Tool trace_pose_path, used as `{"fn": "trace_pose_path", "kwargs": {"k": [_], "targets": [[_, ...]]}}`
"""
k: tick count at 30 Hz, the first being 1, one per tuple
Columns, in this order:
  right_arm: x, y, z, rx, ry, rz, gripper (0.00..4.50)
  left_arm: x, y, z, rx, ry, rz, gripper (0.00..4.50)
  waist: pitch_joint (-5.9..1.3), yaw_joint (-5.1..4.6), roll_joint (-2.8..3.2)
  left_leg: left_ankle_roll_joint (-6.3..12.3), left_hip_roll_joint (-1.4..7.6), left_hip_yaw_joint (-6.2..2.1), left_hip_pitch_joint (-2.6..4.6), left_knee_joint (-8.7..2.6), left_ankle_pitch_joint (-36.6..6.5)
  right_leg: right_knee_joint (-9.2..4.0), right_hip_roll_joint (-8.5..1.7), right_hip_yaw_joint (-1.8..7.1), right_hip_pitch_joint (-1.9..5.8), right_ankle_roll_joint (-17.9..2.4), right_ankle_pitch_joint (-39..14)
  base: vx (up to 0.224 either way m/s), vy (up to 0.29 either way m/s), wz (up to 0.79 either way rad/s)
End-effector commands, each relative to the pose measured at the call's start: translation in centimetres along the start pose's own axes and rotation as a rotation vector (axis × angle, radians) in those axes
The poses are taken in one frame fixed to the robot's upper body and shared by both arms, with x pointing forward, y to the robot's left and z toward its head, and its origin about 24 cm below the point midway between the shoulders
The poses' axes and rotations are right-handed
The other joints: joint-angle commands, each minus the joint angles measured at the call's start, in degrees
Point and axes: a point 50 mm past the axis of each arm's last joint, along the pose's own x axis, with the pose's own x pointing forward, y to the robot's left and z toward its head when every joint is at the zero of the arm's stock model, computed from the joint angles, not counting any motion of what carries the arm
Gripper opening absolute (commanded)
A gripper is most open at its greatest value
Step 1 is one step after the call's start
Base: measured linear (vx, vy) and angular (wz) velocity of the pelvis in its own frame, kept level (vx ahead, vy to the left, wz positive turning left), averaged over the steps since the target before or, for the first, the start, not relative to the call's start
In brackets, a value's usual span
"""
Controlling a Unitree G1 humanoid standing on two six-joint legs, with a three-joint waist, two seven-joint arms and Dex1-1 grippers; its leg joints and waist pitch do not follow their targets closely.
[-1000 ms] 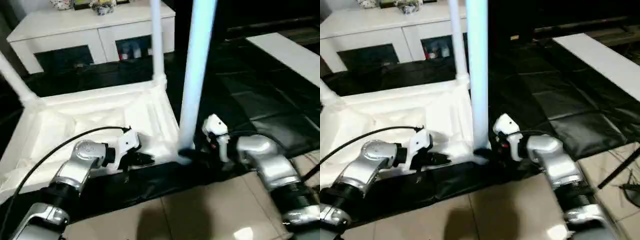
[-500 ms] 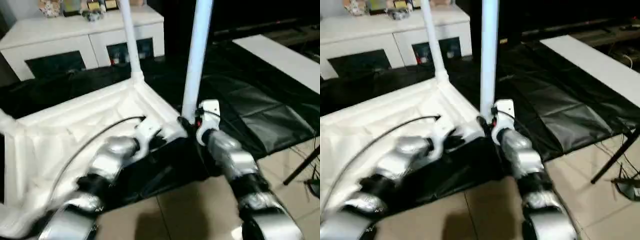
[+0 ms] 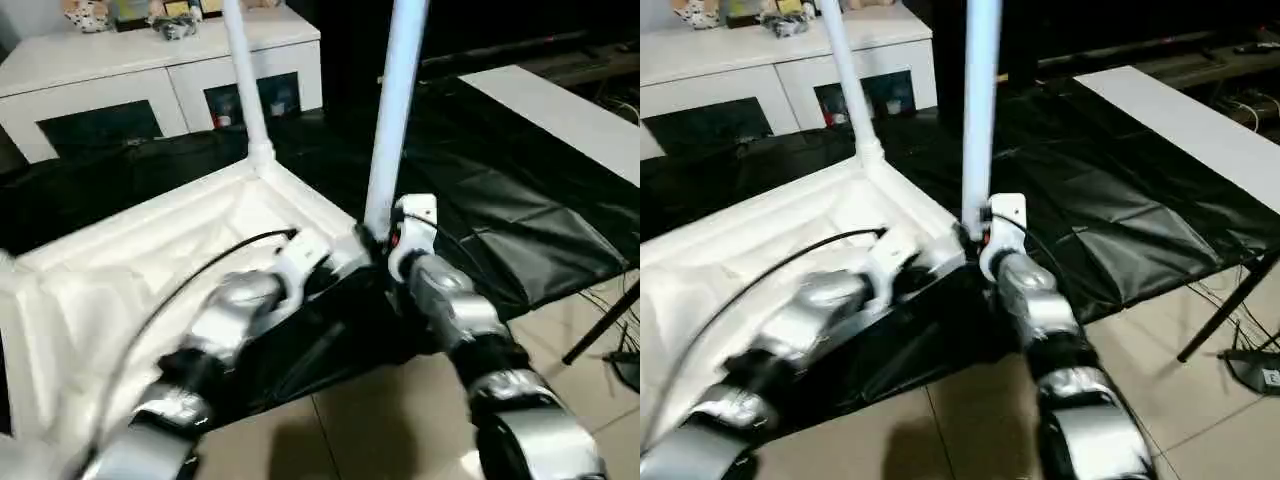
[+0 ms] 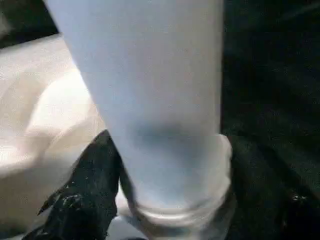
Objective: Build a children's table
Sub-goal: Rotate leg to tighten
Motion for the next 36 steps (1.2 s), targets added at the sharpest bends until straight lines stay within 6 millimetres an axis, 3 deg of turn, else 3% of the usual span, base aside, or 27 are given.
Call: {"fn": "trace_pose_path", "kwargs": {"k": [1, 2, 3, 7, 10, 11, 13, 17, 20, 24, 27, 36], "targets": [[-0.4, 1.0, 0.0, -0.104, 0.029, 0.155, 3.49, -0.3, -1.0, -0.6, 0.035, 0.001, -0.122, 0.00, -3.34, 0.69, -0.98, 4.75, 1.89, -0.88, 0.56, -4.05, -15.82, -3.49, -1.38, 0.70, 2.48, -13.41, -11.82, 0.000, 0.000, 0.00], [-0.9, 0.9, -0.1, -0.151, 0.038, 0.210, 3.49, -0.7, -1.0, -0.8, 0.039, 0.001, -0.140, 0.00, -3.39, 0.72, -0.89, 4.87, 2.01, -0.72, 0.61, -3.98, -15.01, -3.33, -1.40, 0.83, 2.42, -13.64, -10.54, 0.000, 0.000, 0.00], [-1.6, 0.7, -0.2, -0.203, 0.057, 0.285, 3.49, -1.1, -1.0, -1.1, 0.039, 0.003, -0.162, 0.00, -3.48, 1.49, -0.89, 5.23, 2.23, -0.61, 0.77, -3.80, -12.94, -2.91, -1.29, 0.71, 2.69, -14.18, -7.38, 0.000, 0.000, 0.00], [-4.0, 0.0, -0.6, -0.327, 0.118, 0.477, 3.49, -2.6, -1.0, -1.6, 0.038, 0.003, -0.247, 0.00, -3.48, 2.22, -1.08, 6.48, 2.27, -0.41, 0.80, -3.55, -10.60, -2.53, -1.31, 0.76, 2.68, -15.45, -4.58, 0.000, 0.000, 0.00], [-5.2, -0.6, -0.7, -0.371, 0.159, 0.551, 3.49, -3.3, -0.9, -1.8, 0.040, 0.002, -0.285, 0.00, -3.22, 2.83, -1.06, 6.36, 2.36, -0.27, 0.91, -3.66, -12.68, -2.82, -1.39, 0.89, 2.59, -15.01, -8.20, 0.000, 0.000, 0.00], [-5.8, -1.0, -0.7, -0.388, 0.181, 0.581, 3.49, -3.6, -0.8, -1.8, 0.043, 0.005, -0.298, 0.00, -3.02, 2.92, -1.04, 5.08, 2.46, -0.32, 1.11, -3.96, -15.29, -3.18, -1.39, 1.02, 2.34, -14.30, -12.06, 0.000, 0.000, 0.00], [-6.3, -1.3, -0.6, -0.411, 0.198, 0.608, 3.49, -4.0, -0.5, -1.8, 0.046, 0.007, -0.307, 0.00, -2.89, 2.86, -1.02, 3.85, 2.49, -0.36, 1.18, -4.17, -17.13, -3.33, -1.35, 1.10, 2.18, -13.93, -14.17, 0.000, 0.000, 0.00], [-6.3, -1.3, -0.2, -0.403, 0.185, 0.618, 3.49, -4.1, -0.4, -1.8, 0.049, 0.006, -0.311, 0.00, -2.95, 2.66, -1.15, 2.69, 2.43, -0.46, 1.17, -4.28, -17.70, -3.34, -1.34, 1.24, 2.13, -13.50, -14.09, 0.000, 0.000, 0.00], [-6.1, -0.8, 0.3, -0.379, 0.156, 0.646, 3.49, -4.2, -0.4, -1.8, 0.049, 0.003, -0.318, 0.00, -3.10, 2.73, -1.22, 3.22, 2.38, -0.42, 1.15, -4.12, -16.21, -3.16, -1.34, 1.26, 2.22, -13.94, -12.02, 0.000, 0.000, 0.00], [-6.2, -0.6, 0.4, -0.364, 0.153, 0.684, 3.09, -4.3, -0.4, -1.7, 0.046, -0.001, -0.329, 0.00, -3.23, 2.95, -1.32, 4.98, 2.33, -0.29, 0.94, -3.74, -12.77, -2.85, -1.41, 1.15, 2.41, -14.78, -9.39, 0.000, 0.000, 0.00], [-6.3, -0.6, 0.3, -0.361, 0.158, 0.692, 2.79, -4.3, -0.5, -1.8, 0.044, 0.000, -0.334, 0.00, -3.24, 2.95, -1.33, 5.16, 2.35, -0.31, 0.95, -3.73, -12.44, -2.79, -1.37, 1.10, 2.43, -14.92, -9.34, 0.000, 0.000, 0.00], [-6.4, -0.7, -0.3, -0.328, 0.163, 0.676, 2.70, -4.3, -0.7, -2.1, 0.041, 0.009, -0.340, 0.00, -3.22, 2.95, -1.26, 4.53, 2.40, -0.34, 1.08, -3.78, -13.34, -2.84, -1.35, 1.14, 2.37, -14.79, -10.10, 0.000, 0.000, 0.00]]}}
